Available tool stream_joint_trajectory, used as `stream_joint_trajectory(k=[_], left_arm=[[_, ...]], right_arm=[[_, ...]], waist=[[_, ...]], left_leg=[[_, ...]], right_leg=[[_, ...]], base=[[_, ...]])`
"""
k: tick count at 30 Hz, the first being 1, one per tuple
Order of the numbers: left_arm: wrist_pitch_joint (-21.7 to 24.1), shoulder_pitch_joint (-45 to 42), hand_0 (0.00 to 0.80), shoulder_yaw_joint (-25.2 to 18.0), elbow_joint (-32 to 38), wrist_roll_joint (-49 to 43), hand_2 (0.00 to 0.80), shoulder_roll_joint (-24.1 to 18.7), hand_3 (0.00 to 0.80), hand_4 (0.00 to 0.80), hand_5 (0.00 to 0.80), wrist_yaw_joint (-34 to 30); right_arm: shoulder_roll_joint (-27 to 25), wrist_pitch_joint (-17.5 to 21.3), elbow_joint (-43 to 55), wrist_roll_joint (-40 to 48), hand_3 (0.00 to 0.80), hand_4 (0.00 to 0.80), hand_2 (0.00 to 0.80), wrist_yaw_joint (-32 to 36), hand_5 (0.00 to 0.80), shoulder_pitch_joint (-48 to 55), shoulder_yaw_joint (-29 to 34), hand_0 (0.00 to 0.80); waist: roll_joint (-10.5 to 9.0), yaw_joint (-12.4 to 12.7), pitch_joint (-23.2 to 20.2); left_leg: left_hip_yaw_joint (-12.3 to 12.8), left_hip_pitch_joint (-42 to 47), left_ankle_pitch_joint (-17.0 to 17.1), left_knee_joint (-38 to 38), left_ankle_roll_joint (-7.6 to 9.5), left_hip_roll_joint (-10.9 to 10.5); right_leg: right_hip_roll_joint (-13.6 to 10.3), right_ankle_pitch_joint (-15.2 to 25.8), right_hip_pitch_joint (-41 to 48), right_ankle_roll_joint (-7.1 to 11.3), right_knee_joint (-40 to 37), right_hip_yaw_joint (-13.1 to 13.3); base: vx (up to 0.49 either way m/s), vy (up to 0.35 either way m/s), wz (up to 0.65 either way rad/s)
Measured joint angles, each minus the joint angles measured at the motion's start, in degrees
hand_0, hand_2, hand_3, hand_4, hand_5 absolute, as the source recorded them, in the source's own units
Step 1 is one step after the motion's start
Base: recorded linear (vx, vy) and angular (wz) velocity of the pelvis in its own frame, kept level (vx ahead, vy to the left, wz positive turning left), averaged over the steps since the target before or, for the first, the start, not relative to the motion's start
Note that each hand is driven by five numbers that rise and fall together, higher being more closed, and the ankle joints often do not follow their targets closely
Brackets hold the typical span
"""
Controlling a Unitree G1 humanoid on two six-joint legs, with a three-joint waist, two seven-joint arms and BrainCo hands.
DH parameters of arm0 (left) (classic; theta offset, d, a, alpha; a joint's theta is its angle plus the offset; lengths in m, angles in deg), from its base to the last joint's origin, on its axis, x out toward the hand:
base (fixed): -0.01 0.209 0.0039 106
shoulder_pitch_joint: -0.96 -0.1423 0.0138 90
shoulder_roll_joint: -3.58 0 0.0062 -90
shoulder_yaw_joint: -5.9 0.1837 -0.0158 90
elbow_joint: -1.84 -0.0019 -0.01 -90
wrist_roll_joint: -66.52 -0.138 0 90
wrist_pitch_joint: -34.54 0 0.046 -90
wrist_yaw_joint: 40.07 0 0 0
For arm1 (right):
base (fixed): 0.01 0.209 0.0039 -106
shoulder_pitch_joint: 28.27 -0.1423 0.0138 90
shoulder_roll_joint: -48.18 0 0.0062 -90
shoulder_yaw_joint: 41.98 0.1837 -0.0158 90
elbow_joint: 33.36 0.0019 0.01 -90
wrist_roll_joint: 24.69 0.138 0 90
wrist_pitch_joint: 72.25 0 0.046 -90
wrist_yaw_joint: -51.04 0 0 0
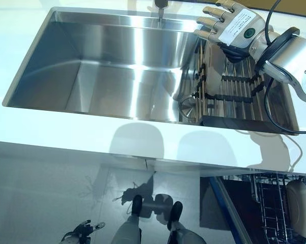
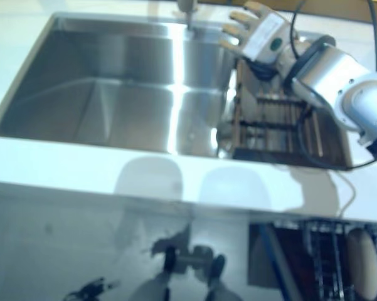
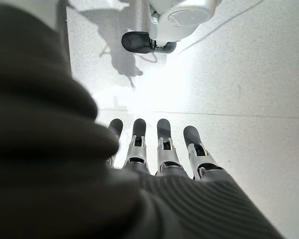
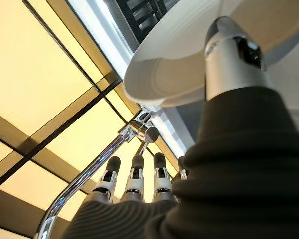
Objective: Take plates into dishwasher
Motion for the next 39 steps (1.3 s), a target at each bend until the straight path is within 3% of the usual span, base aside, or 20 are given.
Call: stream_joint_trajectory(k=[12, 13, 14, 15, 16, 25, 39], left_arm=[[0.62, -0.04, 0.0, -0.01, 0.54, 1.76, 0.0, -0.01, 0.0, 0.0, 0.0, -0.17], [0.74, -0.09, 0.0, 0.0, 0.53, 1.83, 0.0, -0.01, 0.0, 0.0, 0.0, -0.17], [1.0, -0.17, 0.0, -0.01, 0.52, 2.11, 0.0, -0.01, 0.0, 0.0, 0.0, -0.16], [1.11, -0.19, 0.0, -0.05, 0.55, 2.15, 0.0, -0.01, 0.0, 0.0, 0.0, -0.16], [1.11, -0.19, 0.0, -0.26, 0.58, 2.16, 0.0, 0.0, 0.0, 0.0, 0.0, -0.16], [1.19, -0.49, 0.0, -2.06, 0.86, 2.17, 0.0, -0.03, 0.0, 0.0, 0.0, -0.18], [1.13, -1.07, 0.0, -2.22, 1.05, 2.16, 0.0, 0.06, 0.0, 0.0, 0.0, 0.19]], right_arm=[[-0.01, 7.23, 0.33, -12.15, 0.0, 0.0, 0.0, 3.0, 0.0, 2.23, 0.0, 0.0], [-0.01, 7.6, 0.32, -12.66, 0.16, 0.16, 0.16, 3.45, 0.16, 2.46, 0.0, 0.16], [-0.01, 7.92, 0.32, -12.98, 0.402, 0.402, 0.402, 4.02, 0.402, 2.7, 0.0, 0.402], [0.0, 8.18, 0.31, -13.47, 0.549, 0.549, 0.549, 4.56, 0.549, 2.8, 0.0, 0.549], [0.05, 8.32, 0.21, -13.97, 0.8, 0.8, 0.8, 4.84, 0.8, 2.8, 0.03, 0.8], [1.17, 8.54, -5.44, -17.48, 0.8, 0.8, 0.8, 6.29, 0.8, 4.14, 0.13, 0.8], [0.08, 4.57, -9.24, -20.34, 0.8, 0.8, 0.8, -2.49, 0.8, 4.37, 0.45, 0.8]], waist=[[-0.37, -0.06, 0.27], [-0.36, -0.01, 0.31], [-0.36, 0.02, 0.31], [-0.36, 0.05, 0.33], [-0.36, 0.06, 0.36], [-0.34, 0.27, 0.43], [-0.36, 0.11, 0.42]], left_leg=[[0.11, -0.91, 0.01, 0.03, 0.0, 0.0], [0.11, -0.93, 0.01, 0.02, 0.0, 0.01], [0.11, -0.93, 0.01, 0.02, 0.0, 0.02], [0.1, -0.93, 0.01, 0.01, 0.0, 0.05], [0.1, -0.93, 0.0, 0.0, 0.0, 0.09], [0.05, -0.92, 0.02, 0.12, 0.01, 0.11], [0.15, 0.03, 0.02, 0.08, 0.02, 0.27]], right_leg=[[0.0, 0.01, -0.97, -0.01, 0.0, 0.06], [0.01, 0.01, -1.0, -0.01, 0.01, 0.07], [0.01, 0.01, -1.0, 0.0, 0.01, 0.06], [0.0, 0.0, -1.01, 0.0, 0.0, 0.05], [0.0, 0.0, -1.01, 0.0, 0.01, 0.05], [-0.07, 0.01, -0.89, -0.01, 0.0, 0.01], [-0.02, 0.03, -0.05, -0.02, 0.01, 0.19]], base=[[0.0, 0.0, 0.0], [0.0, 0.0, 0.0], [0.0, 0.0, 0.0], [0.0, 0.0, 0.0], [0.0, 0.0, 0.0], [0.0, 0.0, 0.0], [0.0, 0.0, 0.0]])
